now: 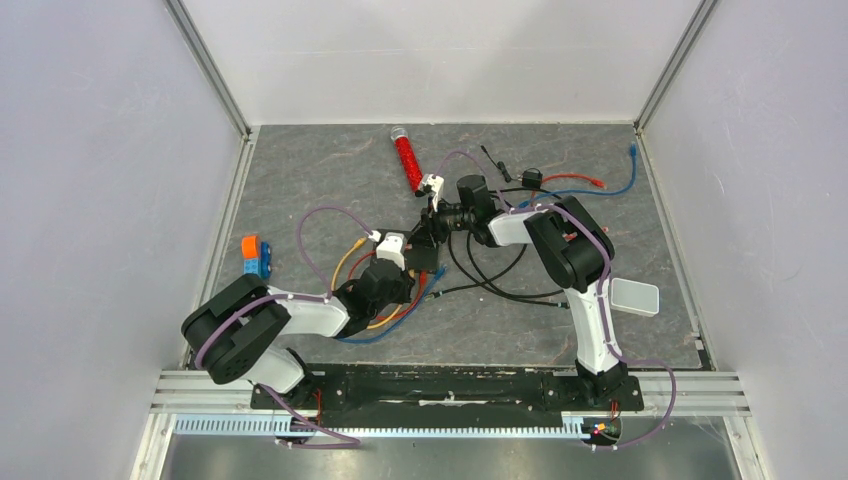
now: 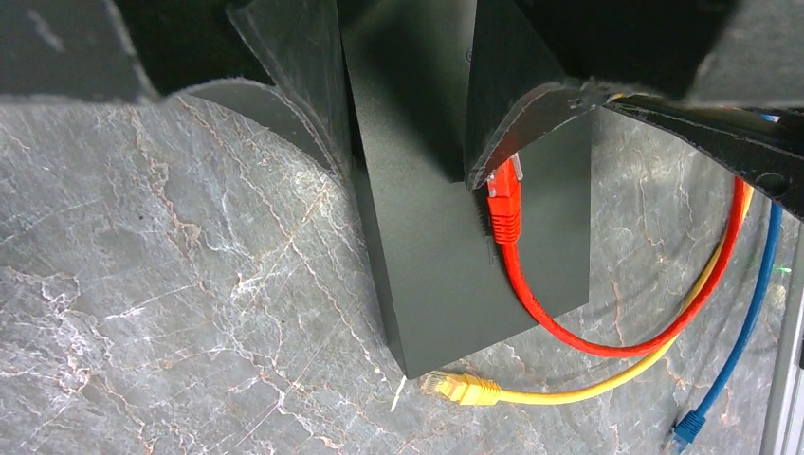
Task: Insert the plug into the switch port
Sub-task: Insert the connector into the switch port.
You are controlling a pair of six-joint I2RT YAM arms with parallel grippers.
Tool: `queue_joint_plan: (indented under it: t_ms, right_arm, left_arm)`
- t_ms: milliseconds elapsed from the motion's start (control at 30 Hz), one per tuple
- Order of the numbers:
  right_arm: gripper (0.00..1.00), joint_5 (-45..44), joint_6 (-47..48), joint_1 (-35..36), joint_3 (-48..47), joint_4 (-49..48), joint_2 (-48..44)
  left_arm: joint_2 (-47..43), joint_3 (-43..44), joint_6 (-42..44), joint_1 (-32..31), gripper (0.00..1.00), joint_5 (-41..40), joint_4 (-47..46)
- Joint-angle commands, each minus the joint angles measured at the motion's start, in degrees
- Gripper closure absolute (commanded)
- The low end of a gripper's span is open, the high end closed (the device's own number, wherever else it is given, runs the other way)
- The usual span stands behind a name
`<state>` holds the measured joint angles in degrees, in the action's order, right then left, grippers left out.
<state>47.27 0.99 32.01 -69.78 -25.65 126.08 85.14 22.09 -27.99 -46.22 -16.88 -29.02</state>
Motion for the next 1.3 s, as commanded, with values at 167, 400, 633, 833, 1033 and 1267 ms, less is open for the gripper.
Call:
queue_joint_plan:
  t_ms: [167,400,633,833,1033,1267]
  right_arm:
    - [0.63,15.58,-2.42,13.19,7.65,24.56,3.10]
    - [0.63,17.00,-2.73,13.23,8.58,23.54,2.88]
    - [0.64,16.89,-7.54,13.34,12.21,17.06,1.44]
    - [0.67,14.78,-19.69,13.36,16.06,4.50,-0.21]
    - [0.68,14.75,-25.84,13.70,18.32,-3.53,-0.50]
    - [0.69,15.45,-22.92,15.72,15.37,0.01,1.31]
  left_arm:
    - [2.19,-0.38,9.61,3.50,0.98,-6.87,-3.77]
    - [-2.10,0.34,18.32,3.59,0.98,-8.64,-1.61]
    - [0.42,-2.49,6.58,4.07,0.98,-5.15,-7.19]
    - [1.05,0.72,-6.40,4.73,0.98,-3.36,-2.03]
    - [2.37,5.18,2.01,4.15,0.98,-4.90,2.62]
    - [3.30,6.84,7.29,5.25,0.98,-6.46,1.56]
